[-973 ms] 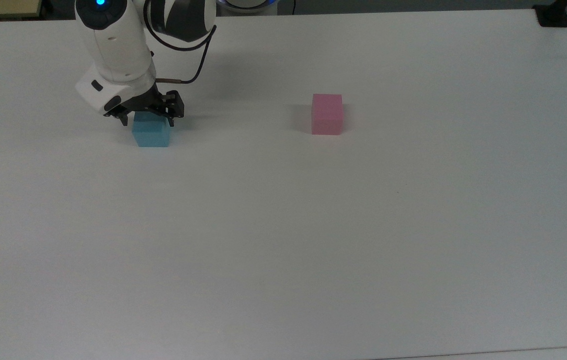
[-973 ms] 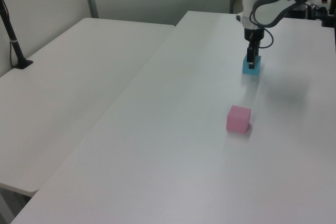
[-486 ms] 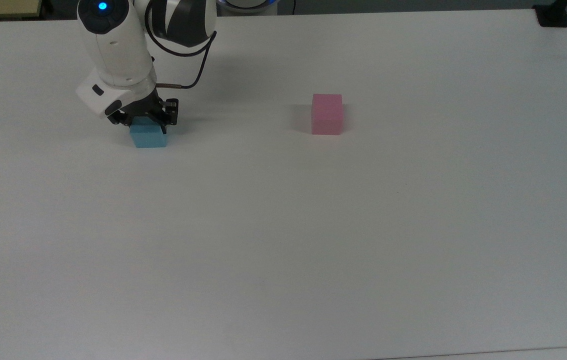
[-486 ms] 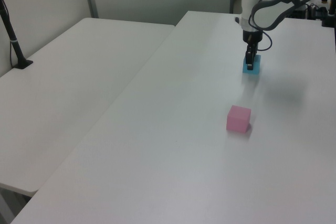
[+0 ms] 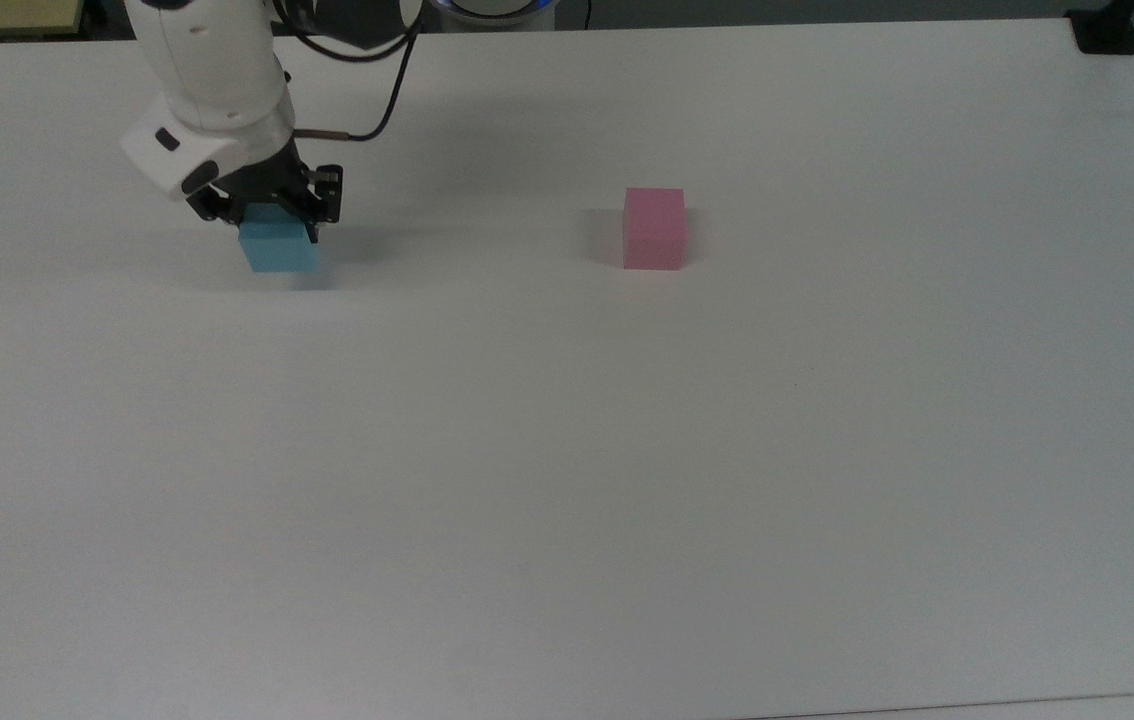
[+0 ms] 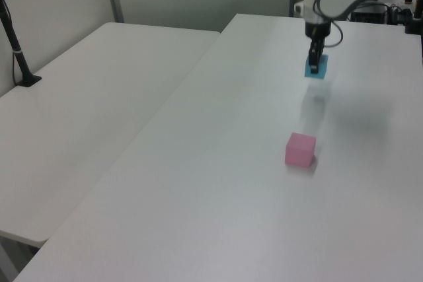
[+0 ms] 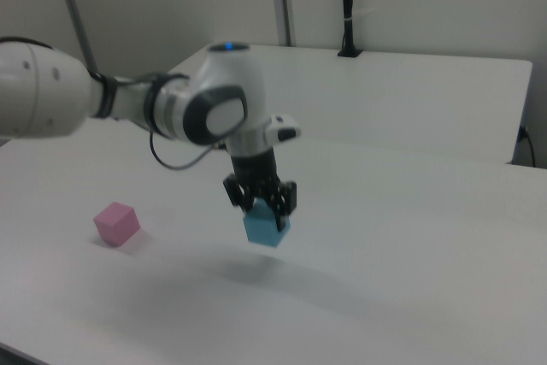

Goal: Put blue cube on pink cube
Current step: 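Lift the light-blue cube up off the table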

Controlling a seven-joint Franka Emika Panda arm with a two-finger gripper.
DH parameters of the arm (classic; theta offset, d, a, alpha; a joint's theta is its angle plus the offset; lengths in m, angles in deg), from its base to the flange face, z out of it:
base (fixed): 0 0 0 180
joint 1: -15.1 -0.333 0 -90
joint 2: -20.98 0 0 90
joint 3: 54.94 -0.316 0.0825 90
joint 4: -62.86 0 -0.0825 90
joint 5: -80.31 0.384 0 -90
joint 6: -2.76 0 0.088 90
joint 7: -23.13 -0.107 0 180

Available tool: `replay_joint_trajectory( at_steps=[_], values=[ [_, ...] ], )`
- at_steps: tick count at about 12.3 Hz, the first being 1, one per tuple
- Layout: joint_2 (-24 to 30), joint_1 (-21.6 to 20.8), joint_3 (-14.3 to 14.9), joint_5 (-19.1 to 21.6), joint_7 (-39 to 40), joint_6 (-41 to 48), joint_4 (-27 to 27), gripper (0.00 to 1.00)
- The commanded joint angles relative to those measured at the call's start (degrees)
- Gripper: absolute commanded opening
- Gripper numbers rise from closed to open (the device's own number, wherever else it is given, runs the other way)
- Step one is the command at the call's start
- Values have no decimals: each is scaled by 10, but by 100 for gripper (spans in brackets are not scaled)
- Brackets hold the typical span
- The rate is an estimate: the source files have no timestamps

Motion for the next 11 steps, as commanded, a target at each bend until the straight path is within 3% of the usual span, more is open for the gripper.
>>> replay_joint_trajectory(
  at_steps=[1,2,4,7,11],
  values=[
    [44,-15,-2,4,5,153,-104,13],
    [42,-17,-2,14,4,210,-161,14],
    [44,-23,-3,29,2,253,-209,16],
    [44,-47,-10,28,-21,257,-207,16],
    [54,-146,-14,27,-134,252,-196,16]
  ],
)
